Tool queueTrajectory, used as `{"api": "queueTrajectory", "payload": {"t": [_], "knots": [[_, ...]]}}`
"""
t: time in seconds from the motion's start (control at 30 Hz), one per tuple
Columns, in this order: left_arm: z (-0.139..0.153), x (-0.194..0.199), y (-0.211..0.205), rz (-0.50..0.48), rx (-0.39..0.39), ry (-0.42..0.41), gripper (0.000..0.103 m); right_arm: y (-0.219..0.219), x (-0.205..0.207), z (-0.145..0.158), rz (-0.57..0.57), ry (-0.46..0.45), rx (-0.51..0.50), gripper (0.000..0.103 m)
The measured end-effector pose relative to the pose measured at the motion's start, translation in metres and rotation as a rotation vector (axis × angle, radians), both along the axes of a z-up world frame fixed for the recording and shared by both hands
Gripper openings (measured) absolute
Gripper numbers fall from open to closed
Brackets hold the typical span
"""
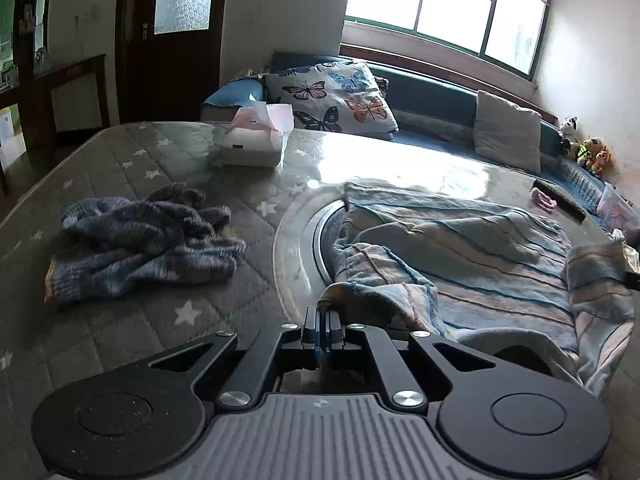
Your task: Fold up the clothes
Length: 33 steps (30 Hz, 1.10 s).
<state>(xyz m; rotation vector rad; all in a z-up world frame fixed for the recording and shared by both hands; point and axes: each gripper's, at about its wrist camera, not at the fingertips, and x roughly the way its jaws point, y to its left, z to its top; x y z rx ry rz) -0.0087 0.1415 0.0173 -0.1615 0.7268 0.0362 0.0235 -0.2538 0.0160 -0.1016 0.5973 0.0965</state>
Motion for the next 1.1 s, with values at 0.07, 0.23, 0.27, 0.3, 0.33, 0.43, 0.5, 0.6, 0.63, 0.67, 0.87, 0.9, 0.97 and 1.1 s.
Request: {"api": "queueTrajectory", "payload": {"t": [0.07,0.23,0.27,0.3,0.33,0.43,0.5,0.6,0.63,0.67,0.87,0.9,0.97,1.1], "knots": [[0.001,-0.009,0.003,-0.008,-0.020,0.013,0.003,-0.023,-0.017,0.003,-0.045,0.014,0.017,0.001],[-0.003,-0.032,0.007,-0.040,-0.050,0.067,0.003,-0.062,-0.049,-0.005,-0.118,0.101,0.037,0.002],[-0.004,-0.036,0.006,-0.049,-0.048,0.082,0.003,-0.066,-0.053,-0.010,-0.123,0.123,0.036,0.002],[-0.006,-0.040,0.006,-0.056,-0.043,0.100,0.003,-0.070,-0.054,-0.013,-0.124,0.147,0.036,0.004],[-0.007,-0.043,0.006,-0.060,-0.037,0.110,0.004,-0.074,-0.056,-0.018,-0.130,0.179,0.039,0.005],[-0.003,-0.052,0.008,-0.086,-0.005,0.117,0.007,-0.082,-0.056,-0.018,-0.133,0.197,0.032,0.010],[0.003,-0.057,0.012,-0.092,0.019,0.111,0.007,-0.085,-0.054,-0.011,-0.140,0.178,0.004,0.014],[0.011,-0.057,0.017,-0.089,0.044,0.100,0.007,-0.084,-0.045,0.002,-0.120,0.147,-0.017,0.014],[0.014,-0.055,0.019,-0.086,0.049,0.095,0.007,-0.083,-0.040,0.004,-0.109,0.138,-0.018,0.015],[0.016,-0.053,0.021,-0.083,0.054,0.091,0.007,-0.081,-0.036,0.007,-0.097,0.131,-0.017,0.015],[0.022,-0.003,0.019,-0.060,0.053,0.053,0.007,-0.053,0.006,0.011,0.017,0.120,0.020,0.019],[0.022,0.009,0.018,-0.062,0.052,0.048,0.007,-0.048,0.014,0.010,0.031,0.126,0.027,0.020],[0.021,0.036,0.016,-0.065,0.042,0.046,0.007,-0.037,0.036,0.007,0.066,0.150,0.044,0.024],[0.016,0.089,0.014,-0.060,0.046,0.053,0.012,-0.023,0.078,-0.004,0.085,0.199,0.071,0.026]]}}
